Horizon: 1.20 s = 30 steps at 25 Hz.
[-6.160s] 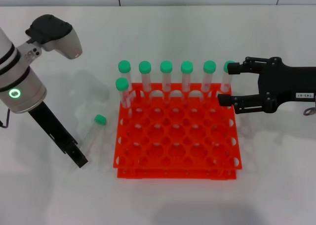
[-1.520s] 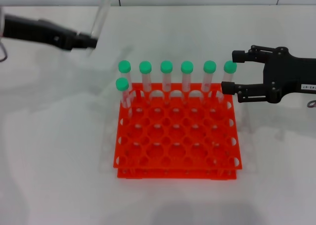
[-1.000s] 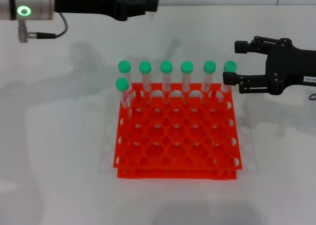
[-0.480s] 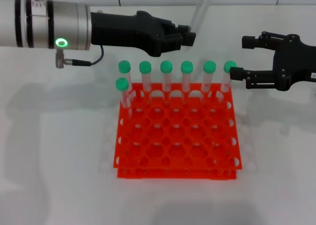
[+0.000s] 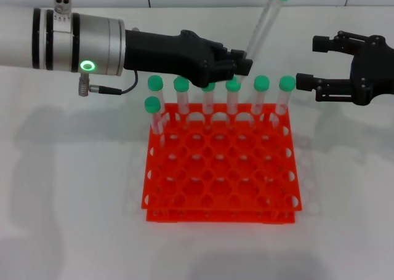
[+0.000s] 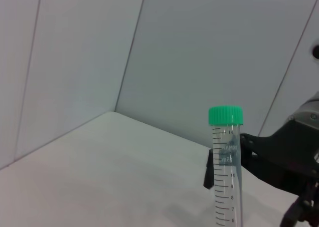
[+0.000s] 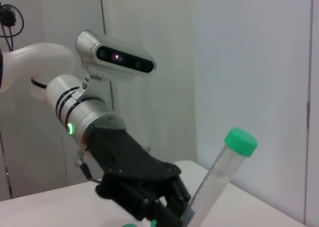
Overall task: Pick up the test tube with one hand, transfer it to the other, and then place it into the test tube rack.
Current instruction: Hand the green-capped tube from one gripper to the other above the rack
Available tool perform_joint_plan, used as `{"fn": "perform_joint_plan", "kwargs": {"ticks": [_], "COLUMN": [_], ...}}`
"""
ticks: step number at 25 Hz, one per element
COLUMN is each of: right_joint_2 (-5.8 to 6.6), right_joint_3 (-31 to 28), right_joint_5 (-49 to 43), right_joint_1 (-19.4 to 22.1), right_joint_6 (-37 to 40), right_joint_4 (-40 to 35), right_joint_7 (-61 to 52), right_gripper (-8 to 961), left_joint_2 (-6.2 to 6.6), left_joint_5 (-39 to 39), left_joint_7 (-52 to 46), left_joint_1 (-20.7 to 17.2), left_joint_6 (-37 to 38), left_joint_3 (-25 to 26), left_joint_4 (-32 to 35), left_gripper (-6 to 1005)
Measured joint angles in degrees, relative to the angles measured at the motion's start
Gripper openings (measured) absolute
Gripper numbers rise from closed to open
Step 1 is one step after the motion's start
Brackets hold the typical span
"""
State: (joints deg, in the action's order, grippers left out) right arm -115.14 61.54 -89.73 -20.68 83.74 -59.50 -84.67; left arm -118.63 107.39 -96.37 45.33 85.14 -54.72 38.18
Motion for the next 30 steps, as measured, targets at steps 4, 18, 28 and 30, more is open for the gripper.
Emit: {"fn": "perform_joint_plan", "kwargs": {"ticks": [4, 18, 28, 30], "right_joint_2": [-0.01, 0.01, -0.03, -0.04], "right_joint_3": [-1.02, -2.05, -1.51, -1.39], "right_joint_5": [0.06, 5.94, 8.83, 8.84], "right_joint_1": [0.04, 0.17, -0.47, -0.84], "right_joint_6": [0.02, 0.17, 1.21, 1.11], "right_joint_4": [0.00, -1.22, -0.15, 0.42], "right_joint_7": [0.02, -0.41, -2.18, -2.31], "right_gripper": [843, 844, 842, 840], "left_joint_2": [0.21, -0.01, -0.19, -0.19], "left_joint_5": [0.14, 0.18, -0.07, -0.15], "left_joint_7": [0.32, 0.83, 1.79, 1.80], "left_joint_1": [0.42, 0.12, 0.63, 0.68], "left_joint_6": [-0.01, 0.04, 0.44, 0.51], "left_joint_3": [-1.21, -1.62, -1.62, -1.62], "left_joint_4": [-1.40, -2.06, -2.06, -2.06], "left_gripper": [164, 162, 160, 160]}}
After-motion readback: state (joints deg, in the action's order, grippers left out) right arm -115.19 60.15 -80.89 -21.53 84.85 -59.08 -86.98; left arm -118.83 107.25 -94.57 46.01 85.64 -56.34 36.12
